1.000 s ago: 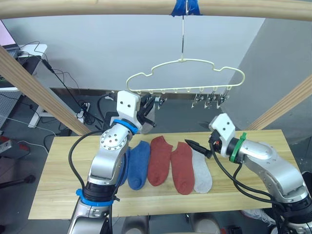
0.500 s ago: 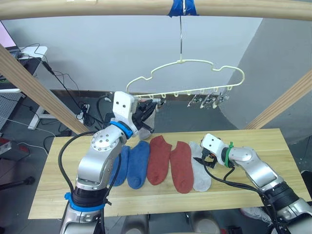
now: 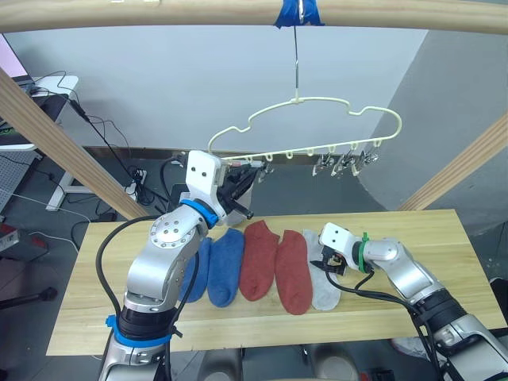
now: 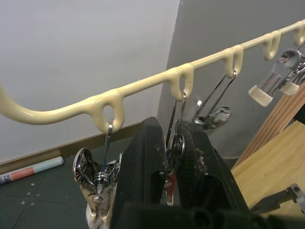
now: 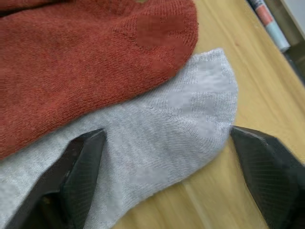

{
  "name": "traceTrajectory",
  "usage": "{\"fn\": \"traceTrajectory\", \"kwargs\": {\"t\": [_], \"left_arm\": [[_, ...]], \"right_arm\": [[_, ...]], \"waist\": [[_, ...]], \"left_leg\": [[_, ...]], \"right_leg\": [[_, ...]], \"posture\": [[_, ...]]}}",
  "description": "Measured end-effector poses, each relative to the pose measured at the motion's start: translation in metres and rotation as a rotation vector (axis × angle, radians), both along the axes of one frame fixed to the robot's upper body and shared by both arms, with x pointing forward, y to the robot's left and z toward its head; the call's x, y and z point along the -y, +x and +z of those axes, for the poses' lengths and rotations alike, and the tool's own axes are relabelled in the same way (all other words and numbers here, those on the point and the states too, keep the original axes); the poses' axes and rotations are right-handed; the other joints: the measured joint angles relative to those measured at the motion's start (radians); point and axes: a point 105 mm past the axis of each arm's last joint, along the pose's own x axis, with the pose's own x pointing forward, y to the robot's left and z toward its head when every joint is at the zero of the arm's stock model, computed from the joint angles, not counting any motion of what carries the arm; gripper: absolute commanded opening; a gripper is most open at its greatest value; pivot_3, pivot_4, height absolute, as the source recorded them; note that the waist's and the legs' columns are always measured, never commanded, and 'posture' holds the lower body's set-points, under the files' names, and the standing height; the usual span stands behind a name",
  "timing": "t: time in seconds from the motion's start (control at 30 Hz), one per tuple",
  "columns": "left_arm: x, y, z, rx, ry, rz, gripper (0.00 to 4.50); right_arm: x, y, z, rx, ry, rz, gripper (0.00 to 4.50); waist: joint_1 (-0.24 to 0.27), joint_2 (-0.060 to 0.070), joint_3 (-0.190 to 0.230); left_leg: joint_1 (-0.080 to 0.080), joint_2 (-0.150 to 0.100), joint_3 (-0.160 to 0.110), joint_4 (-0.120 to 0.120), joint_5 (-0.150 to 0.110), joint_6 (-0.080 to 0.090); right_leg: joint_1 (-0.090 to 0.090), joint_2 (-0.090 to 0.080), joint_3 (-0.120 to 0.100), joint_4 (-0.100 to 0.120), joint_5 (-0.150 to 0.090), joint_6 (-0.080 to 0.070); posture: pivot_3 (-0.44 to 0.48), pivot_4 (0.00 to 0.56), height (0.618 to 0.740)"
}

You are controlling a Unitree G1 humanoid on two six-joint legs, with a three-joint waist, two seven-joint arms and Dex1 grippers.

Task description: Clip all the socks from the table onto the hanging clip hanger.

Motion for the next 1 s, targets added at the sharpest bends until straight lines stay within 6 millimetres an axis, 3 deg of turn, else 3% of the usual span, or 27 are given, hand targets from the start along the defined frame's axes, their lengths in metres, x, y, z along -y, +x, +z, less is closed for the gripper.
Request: {"fn": "traceTrajectory", "kwargs": {"t": [0.3, 0.47, 0.7, 0.8, 1.0], "left_arm": [[0.000, 0.000, 0.000, 0.000, -0.002, 0.007, 0.23], [0.004, 0.000, -0.001, -0.013, -0.017, -0.006, 0.23], [0.009, -0.004, -0.007, -0.135, -0.147, -0.061, 0.23], [0.010, -0.006, -0.007, -0.255, -0.289, -0.112, 0.23], [0.005, -0.008, -0.001, -0.499, -0.528, -0.247, 0.23]], "right_arm": [[0.002, -0.004, -0.003, 0.016, 0.001, 0.020, 0.02], [0.020, -0.014, 0.004, 0.053, -0.028, 0.010, 0.02], [0.024, -0.027, 0.058, 0.237, -0.035, 0.088, 0.02], [0.012, -0.038, 0.080, 0.293, 0.011, 0.152, 0.02], [-0.034, -0.061, 0.114, 0.303, 0.264, 0.278, 0.02]], "waist": [[0.001, 0.000, 0.000], [0.005, 0.000, 0.000], [0.000, 0.000, 0.000], [0.001, 0.000, 0.001], [-0.001, 0.000, 0.001]], "left_leg": [[0.000, 0.000, 0.000, 0.000, 0.000, 0.000], [0.000, 0.000, 0.000, 0.000, 0.000, 0.000], [0.000, 0.000, 0.000, 0.000, 0.000, 0.000], [0.000, 0.000, 0.000, 0.001, 0.000, 0.000], [0.001, 0.001, 0.000, 0.001, 0.000, 0.000]], "right_leg": [[0.000, 0.000, 0.000, 0.000, 0.000, 0.000], [0.000, 0.000, 0.000, 0.000, 0.000, 0.000], [0.001, 0.000, 0.000, 0.000, 0.000, 0.000], [0.001, 0.000, 0.000, 0.000, 0.000, 0.001], [0.002, 0.001, 0.000, 0.000, 0.000, 0.001]], "posture": [[-0.107, 0.285, 0.740], [-0.109, 0.286, 0.740], [-0.123, 0.282, 0.740], [-0.124, 0.280, 0.740], [-0.126, 0.276, 0.740]]}}
